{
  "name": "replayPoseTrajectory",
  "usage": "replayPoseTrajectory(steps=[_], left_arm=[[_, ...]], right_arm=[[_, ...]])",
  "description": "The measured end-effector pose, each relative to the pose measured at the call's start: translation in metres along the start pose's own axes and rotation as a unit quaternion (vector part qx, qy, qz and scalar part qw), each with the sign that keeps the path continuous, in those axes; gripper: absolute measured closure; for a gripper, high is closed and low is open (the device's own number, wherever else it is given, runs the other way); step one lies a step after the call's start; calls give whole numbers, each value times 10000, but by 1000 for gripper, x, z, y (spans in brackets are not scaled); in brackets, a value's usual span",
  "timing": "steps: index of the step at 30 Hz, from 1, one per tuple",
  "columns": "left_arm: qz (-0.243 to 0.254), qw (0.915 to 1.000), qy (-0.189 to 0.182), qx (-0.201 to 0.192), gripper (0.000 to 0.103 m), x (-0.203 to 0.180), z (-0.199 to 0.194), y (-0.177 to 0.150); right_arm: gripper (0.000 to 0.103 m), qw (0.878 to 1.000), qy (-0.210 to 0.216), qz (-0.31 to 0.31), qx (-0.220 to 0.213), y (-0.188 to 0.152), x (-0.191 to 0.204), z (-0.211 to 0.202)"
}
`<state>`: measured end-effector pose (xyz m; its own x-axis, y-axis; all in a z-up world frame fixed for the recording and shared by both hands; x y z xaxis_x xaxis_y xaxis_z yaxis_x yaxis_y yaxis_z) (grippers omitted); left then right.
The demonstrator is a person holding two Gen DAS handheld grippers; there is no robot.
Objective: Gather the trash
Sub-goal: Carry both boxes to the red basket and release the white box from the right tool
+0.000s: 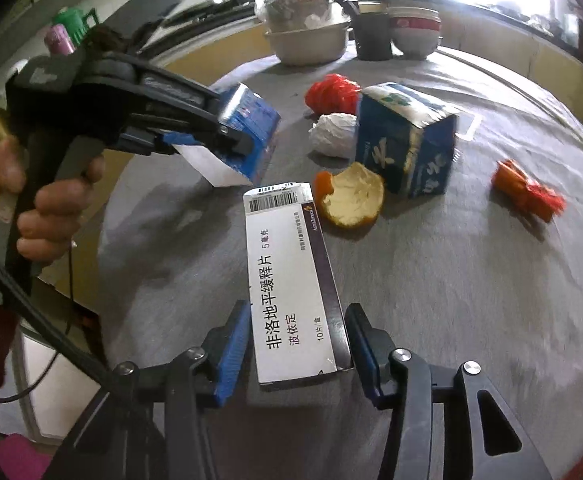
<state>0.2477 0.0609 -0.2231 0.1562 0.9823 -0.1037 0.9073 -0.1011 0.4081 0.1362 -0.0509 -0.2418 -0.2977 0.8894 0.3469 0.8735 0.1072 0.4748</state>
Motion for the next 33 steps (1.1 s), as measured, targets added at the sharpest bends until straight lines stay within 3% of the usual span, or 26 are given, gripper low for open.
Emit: replayPoseTrajectory(steps=[3, 11, 19, 33], left_arm=[[292, 9985, 337, -326, 61, -7, -30, -11], [1044, 9894, 604, -808, 61, -63, -70, -27], [2111, 9653, 949, -1213, 61, -141, -95, -37], [2887, 9362, 1096, -1678, 61, -217, -123, -40]], right_arm=[[51, 9993, 214, 261, -131, -9, -6, -22], [51, 9865, 385, 1329, -872, -29, -47, -94], [51, 9641, 264, 2174, -1500, -36, -100, -153], [51, 9404, 69, 2632, -2154, -58, -139, -221]])
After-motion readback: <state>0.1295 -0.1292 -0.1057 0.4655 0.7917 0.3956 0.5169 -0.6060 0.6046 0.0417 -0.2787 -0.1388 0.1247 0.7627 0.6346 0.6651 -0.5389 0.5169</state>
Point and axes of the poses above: each gripper's, at about its wrist camera, not at the fingertips, and z roughly the way its jaws point, x to its left, y to its top, the point moved 9 cm from there along z, roughly the way its jaws point, and after that the axes turned 11 degrees about z, right-handed, at the moved point
